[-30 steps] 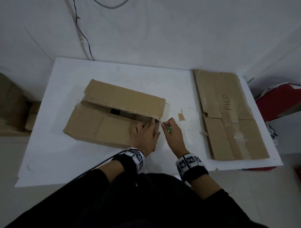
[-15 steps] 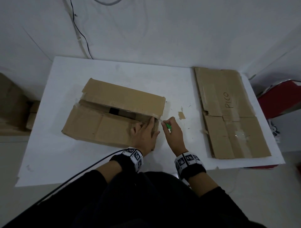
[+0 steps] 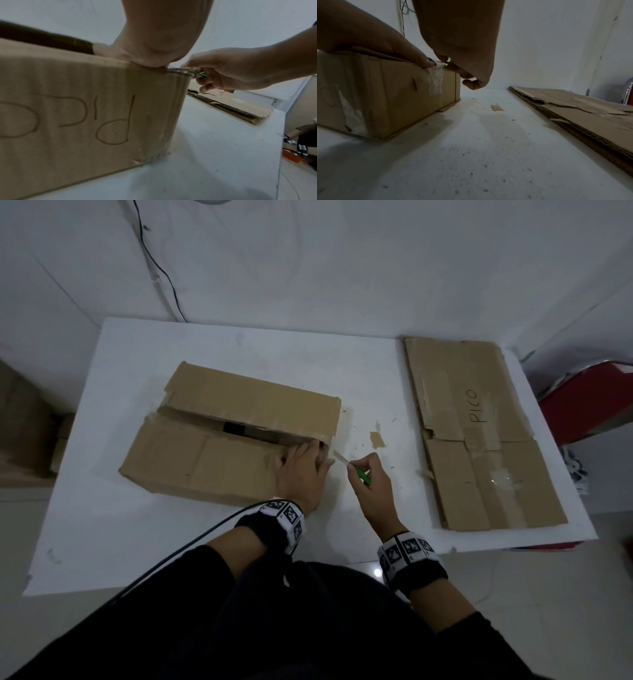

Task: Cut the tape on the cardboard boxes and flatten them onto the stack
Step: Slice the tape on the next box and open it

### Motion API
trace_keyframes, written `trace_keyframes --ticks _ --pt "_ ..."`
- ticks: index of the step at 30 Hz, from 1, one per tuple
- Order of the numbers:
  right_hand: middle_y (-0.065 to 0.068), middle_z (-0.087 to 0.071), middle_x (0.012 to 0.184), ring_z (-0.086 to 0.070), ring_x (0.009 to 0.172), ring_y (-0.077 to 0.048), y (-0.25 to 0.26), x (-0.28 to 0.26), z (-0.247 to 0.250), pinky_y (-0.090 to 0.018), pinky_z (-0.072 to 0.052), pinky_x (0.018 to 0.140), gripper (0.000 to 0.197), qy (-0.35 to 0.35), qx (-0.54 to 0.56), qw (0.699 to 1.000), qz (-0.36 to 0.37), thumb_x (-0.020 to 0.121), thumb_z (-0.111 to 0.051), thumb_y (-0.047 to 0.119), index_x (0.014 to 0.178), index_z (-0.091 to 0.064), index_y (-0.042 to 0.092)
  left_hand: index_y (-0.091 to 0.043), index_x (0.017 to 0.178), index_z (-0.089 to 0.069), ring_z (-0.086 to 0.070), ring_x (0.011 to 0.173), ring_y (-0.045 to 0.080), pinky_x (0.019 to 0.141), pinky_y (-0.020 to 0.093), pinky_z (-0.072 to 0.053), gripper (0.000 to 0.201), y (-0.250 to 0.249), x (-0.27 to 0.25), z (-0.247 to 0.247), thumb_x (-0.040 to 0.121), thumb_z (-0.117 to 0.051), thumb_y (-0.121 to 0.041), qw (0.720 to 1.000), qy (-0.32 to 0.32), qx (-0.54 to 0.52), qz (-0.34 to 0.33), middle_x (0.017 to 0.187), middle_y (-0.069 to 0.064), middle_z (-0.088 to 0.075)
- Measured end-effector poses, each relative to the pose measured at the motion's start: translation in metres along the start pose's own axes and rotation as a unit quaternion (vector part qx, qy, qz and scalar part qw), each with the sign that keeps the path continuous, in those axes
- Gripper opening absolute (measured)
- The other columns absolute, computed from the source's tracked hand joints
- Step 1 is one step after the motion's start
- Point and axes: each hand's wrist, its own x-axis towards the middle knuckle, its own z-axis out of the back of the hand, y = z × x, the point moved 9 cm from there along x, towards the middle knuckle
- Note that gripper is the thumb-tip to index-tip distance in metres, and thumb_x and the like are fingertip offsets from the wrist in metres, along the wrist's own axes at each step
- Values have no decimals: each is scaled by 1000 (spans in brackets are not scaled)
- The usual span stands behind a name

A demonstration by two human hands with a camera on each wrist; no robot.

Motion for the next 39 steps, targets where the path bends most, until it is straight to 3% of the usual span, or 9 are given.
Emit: trace_keyframes --ticks 6,11,17,24,27,29,31,35,39 --pt "0 -60 86 -58 80 -18 7 12 -11 -36 -49 69 16 18 -14 1000 8 98 -56 29 89 -48 18 -27 144 -37 -36 126 28 102 46 -26 46 4 2 -7 99 -43 -36 998 32 -47 10 137 0 -47" --pt "-5 -60 84 -58 77 -24 10 17 -14 -35 -47 64 15 21 -19 999 18 98 -55 27 88 -47 19 -40 150 11 -43 104 26 91 47 -38 90 -19 4 2 92 -55 -20 995 27 -57 -74 112 6 -47" --pt "5 -56 84 -51 71 -3 -8 19 3 -15 -40 62 11 -41 -14 999 -26 99 -54 26 94 -49 18 -10 141 -29 -34 130 37 106 48 -32 89 12 1 12 75 -74 -50 994 -52 -85 39 141 21 -33" --pt "-19 -50 121 -50 103 -27 -74 32 -13 -27 -39 82 29 -18 -123 977 -171 95 -46 -2 123 -49 2 -27 141 -27 -40 120 31 102 46 -30 84 23 15 32 78 -43 -79 998 -26 30 -56 132 12 -47" --pt "-18 -44 132 -46 120 -34 -77 27 -17 -27 -34 94 36 -17 -189 964 -187 96 -49 5 132 -51 7 -25 136 -36 -40 122 30 104 44 -29 86 43 16 43 75 -36 -85 994 -15 84 -70 133 9 -45" --pt "-12 -38 140 -38 130 -34 -66 25 -11 -43 -30 107 42 -54 -248 946 -201 93 -56 18 135 -50 18 -22 130 -43 -40 122 31 107 45 -29 91 57 16 55 71 -33 -90 991 -16 115 -69 132 8 -45" --pt "-6 -45 134 -43 124 -30 -36 29 -7 -49 -35 105 35 -92 -197 966 -139 93 -58 22 127 -54 22 -25 130 -45 -38 125 28 111 45 -26 99 68 14 62 62 -32 -97 988 13 131 -80 132 4 -43" --pt "0 -65 93 -59 84 -12 38 47 -25 -30 -47 75 12 -15 -4 1000 3 97 -51 9 95 -61 15 -28 131 -40 -28 123 24 112 43 -20 110 76 14 69 41 -61 -88 982 114 108 -106 128 0 -33" --pt "-4 -68 106 -62 94 -16 82 71 -22 -23 -49 81 20 -41 59 996 58 100 -46 9 110 -63 15 -23 114 -45 -40 97 22 90 40 -30 86 39 10 105 48 -73 -71 958 -1 179 -226 106 -1 -41"
